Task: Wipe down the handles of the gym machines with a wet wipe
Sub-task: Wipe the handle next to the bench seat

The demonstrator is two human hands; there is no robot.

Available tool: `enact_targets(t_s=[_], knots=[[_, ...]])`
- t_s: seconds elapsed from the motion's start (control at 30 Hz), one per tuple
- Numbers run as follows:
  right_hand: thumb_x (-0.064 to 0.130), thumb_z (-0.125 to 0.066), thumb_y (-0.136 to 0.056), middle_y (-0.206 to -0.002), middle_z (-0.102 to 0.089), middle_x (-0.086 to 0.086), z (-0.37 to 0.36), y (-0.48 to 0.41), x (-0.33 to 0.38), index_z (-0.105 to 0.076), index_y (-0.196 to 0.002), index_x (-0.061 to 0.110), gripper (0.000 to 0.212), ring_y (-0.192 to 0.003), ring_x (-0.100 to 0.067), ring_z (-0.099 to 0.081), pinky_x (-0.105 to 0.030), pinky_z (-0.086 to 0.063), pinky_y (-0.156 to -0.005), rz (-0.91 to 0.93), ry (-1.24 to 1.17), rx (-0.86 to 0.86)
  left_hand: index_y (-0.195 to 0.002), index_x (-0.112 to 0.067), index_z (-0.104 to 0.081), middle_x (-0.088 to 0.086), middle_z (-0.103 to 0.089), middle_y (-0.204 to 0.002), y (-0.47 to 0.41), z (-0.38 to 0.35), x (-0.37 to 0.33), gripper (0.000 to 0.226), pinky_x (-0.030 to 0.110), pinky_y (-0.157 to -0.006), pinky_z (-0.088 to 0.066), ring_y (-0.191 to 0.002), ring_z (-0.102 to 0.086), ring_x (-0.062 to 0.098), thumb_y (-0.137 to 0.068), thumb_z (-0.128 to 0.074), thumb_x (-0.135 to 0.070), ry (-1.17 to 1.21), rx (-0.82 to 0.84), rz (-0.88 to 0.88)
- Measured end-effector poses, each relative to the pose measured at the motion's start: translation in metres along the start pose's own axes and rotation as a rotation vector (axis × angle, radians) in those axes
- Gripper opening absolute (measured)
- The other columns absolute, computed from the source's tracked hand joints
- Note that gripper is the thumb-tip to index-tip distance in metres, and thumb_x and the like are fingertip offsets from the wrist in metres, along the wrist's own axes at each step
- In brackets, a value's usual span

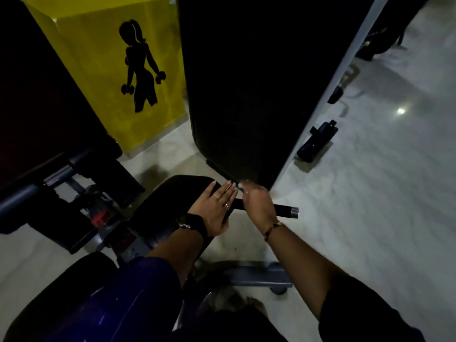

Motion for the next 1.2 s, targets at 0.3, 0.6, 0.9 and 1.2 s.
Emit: enact_targets(t_s=[0.3, 0.6, 0.9, 1.2], knots=[[0.008, -0.039, -0.083, -0.141, -0.052, -0.007, -0.028, 0.065, -0.053, -0.055, -0.134, 0.011, 0.054, -0.132, -0.024, -0.047, -0.048, -0.01, -0.113, 0.434, 0.573, -0.015, -0.154, -0.004, 0.005, 0.015, 0.015, -0.161, -0.003, -0.001, -0.001, 0.077, 0.048, -0.117, 0.011, -0.149, 0.016, 0.028, -0.096, -0.024, -0.047, 0.001, -0.007, 0.01], [0.002, -0.068, -0.071, -0.114, -0.069, -0.014, -0.042, 0.029, -0.01, -0.067, -0.115, 0.003, 0.044, -0.114, -0.027, -0.062, -0.051, -0.025, -0.11, 0.16, 0.465, -0.001, -0.154, -0.004, 0.004, 0.015, 0.011, -0.162, -0.003, 0.0, 0.0, 0.078, 0.049, -0.117, 0.011, -0.149, 0.014, 0.028, -0.096, -0.023, -0.049, -0.021, 0.034, 0.006], [-0.003, -0.064, -0.071, -0.123, -0.065, -0.014, 0.008, 0.046, -0.075, -0.062, -0.126, 0.004, 0.055, -0.112, -0.027, -0.063, -0.053, -0.035, -0.105, 0.472, 0.568, -0.045, -0.155, -0.004, -0.001, 0.016, 0.009, -0.162, -0.004, 0.0, -0.001, 0.08, 0.05, -0.117, 0.01, -0.149, 0.012, 0.03, -0.095, -0.024, -0.052, -0.017, 0.033, -0.001], [-0.003, -0.069, -0.071, -0.116, -0.067, -0.017, -0.033, 0.022, -0.018, -0.066, -0.116, 0.001, 0.046, -0.111, -0.029, -0.064, -0.049, -0.027, -0.11, 0.297, 0.435, 0.09, -0.154, -0.005, 0.0, 0.014, 0.008, -0.162, -0.003, 0.0, 0.0, 0.079, 0.05, -0.118, 0.008, -0.149, 0.013, 0.029, -0.094, -0.026, -0.049, 0.01, 0.025, -0.004]])
Point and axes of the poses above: each hand's wrist, its own y-axis away from the middle knuckle, its own z-axis out of the back of the hand, x = y × z, the point moved 1 cm from there along -y, towards the middle knuckle
